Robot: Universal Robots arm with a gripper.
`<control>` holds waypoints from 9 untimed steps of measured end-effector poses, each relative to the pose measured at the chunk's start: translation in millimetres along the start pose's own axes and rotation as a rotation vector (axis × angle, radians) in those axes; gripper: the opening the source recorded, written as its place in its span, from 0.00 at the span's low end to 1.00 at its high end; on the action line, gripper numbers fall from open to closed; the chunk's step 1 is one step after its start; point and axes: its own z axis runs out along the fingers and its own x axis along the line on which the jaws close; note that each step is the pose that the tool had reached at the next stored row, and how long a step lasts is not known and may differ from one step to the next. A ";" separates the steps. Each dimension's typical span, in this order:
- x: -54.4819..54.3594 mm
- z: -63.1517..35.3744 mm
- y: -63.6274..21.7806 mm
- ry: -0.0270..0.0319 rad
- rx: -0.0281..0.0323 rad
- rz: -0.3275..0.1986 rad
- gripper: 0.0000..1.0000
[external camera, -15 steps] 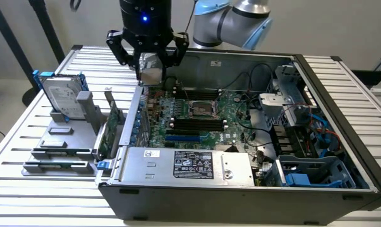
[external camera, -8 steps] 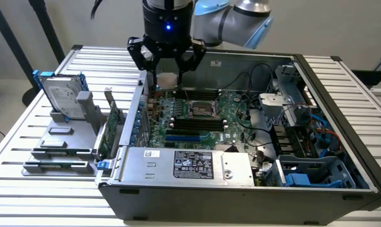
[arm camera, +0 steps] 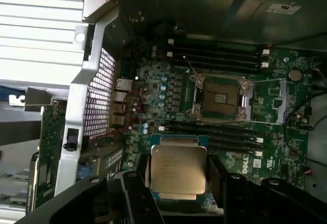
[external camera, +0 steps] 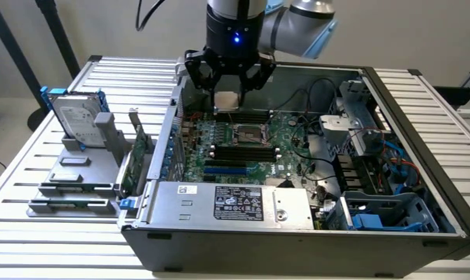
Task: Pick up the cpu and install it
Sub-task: 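Pick up the cpu and move it towards the insertion slot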
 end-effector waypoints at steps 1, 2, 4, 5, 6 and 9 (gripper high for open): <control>-3.3 1.7 2.5 0.0000 0.0014 0.000 0.55; -6.3 3.3 5.5 0.0003 0.0033 0.000 0.55; -12.0 6.8 11.8 0.0005 0.0071 0.000 0.55; -14.6 8.5 14.8 0.0007 0.0093 0.000 0.55; -17.0 10.0 17.8 0.0009 0.0117 0.001 0.55; -22.5 14.8 26.5 0.0014 0.0190 0.001 0.55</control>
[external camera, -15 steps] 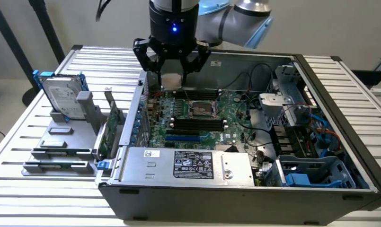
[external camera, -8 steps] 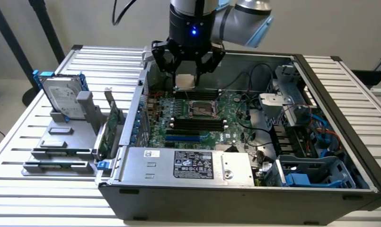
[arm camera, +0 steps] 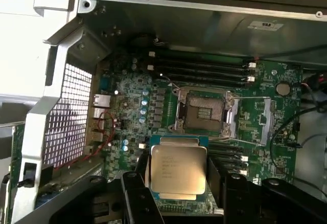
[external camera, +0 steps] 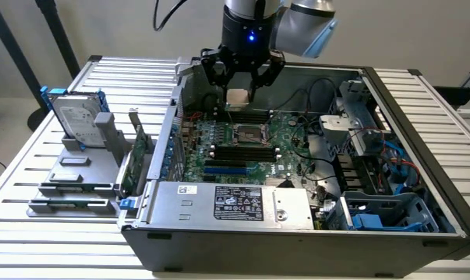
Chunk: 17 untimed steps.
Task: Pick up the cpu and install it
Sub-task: 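Pick up the cpu and move it towards the insertion slot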
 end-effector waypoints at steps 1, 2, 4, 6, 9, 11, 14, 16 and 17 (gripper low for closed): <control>-1.4 1.6 2.9 0.0002 0.0027 0.000 0.55; -2.7 3.0 5.6 0.0005 0.0055 0.000 0.55; -4.9 5.7 10.4 0.0009 0.0125 0.001 0.55; -7.1 8.2 14.4 0.0016 0.0214 0.001 0.55; -10.1 11.4 19.5 0.0026 0.0348 0.002 0.55; -12.2 13.6 22.4 0.0031 0.0429 0.003 0.55; -15.5 16.9 25.8 0.0038 0.0541 0.006 0.55; -17.8 19.1 27.4 0.0038 0.0594 0.009 0.55; -18.9 20.3 27.9 0.0038 0.0616 0.011 0.55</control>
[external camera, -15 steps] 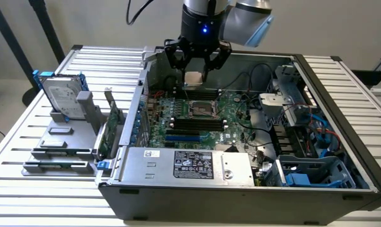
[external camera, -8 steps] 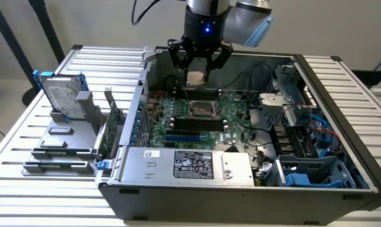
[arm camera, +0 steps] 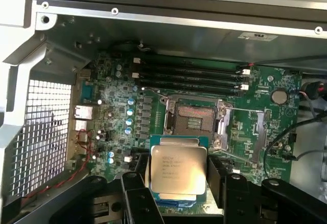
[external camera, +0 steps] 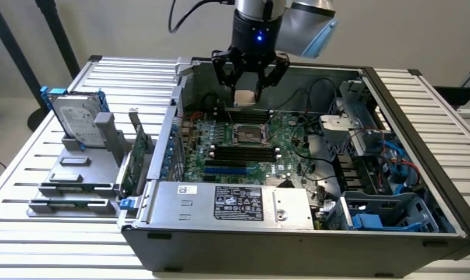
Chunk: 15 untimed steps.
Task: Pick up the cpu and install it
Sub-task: 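Pick up the cpu and move it towards the insertion slot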
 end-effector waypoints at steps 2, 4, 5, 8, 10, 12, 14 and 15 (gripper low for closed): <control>-2.3 2.2 0.9 -0.0001 0.0037 0.005 0.55; -4.4 4.6 1.6 -0.0004 0.0069 0.012 0.55; -5.5 5.8 1.9 -0.0005 0.0084 0.016 0.55; -8.6 9.3 2.9 -0.0010 0.0127 0.026 0.55; -10.7 12.0 3.8 -0.0011 0.0150 0.032 0.55; -13.0 15.0 4.9 -0.0014 0.0162 0.038 0.55; -15.5 18.3 6.3 -0.0017 0.0167 0.042 0.55; -16.8 20.1 7.0 -0.0018 0.0167 0.045 0.55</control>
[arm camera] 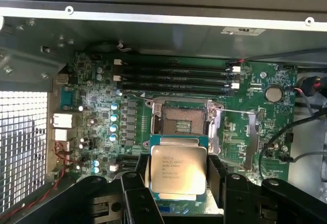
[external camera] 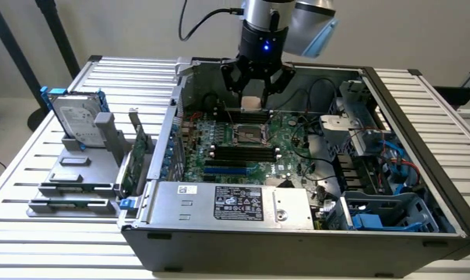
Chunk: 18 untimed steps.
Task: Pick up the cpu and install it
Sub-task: 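Pick up the cpu and move it towards the insertion slot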
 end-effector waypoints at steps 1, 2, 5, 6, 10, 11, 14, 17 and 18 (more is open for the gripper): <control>-1.2 1.7 0.8 0.0000 0.0000 0.002 0.55; -2.5 3.5 1.7 -0.0001 0.0001 0.004 0.55; -5.3 9.1 4.9 -0.0004 -0.0002 0.009 0.55; -5.7 11.0 6.0 -0.0006 -0.0003 0.011 0.55; -6.7 18.6 9.7 -0.0012 -0.0008 0.023 0.55; -6.9 20.4 10.6 -0.0013 -0.0009 0.026 0.55; -7.2 25.8 12.5 -0.0016 -0.0010 0.032 0.55; -7.4 31.5 13.4 -0.0018 -0.0007 0.036 0.55; -7.5 33.3 13.6 -0.0019 -0.0007 0.037 0.55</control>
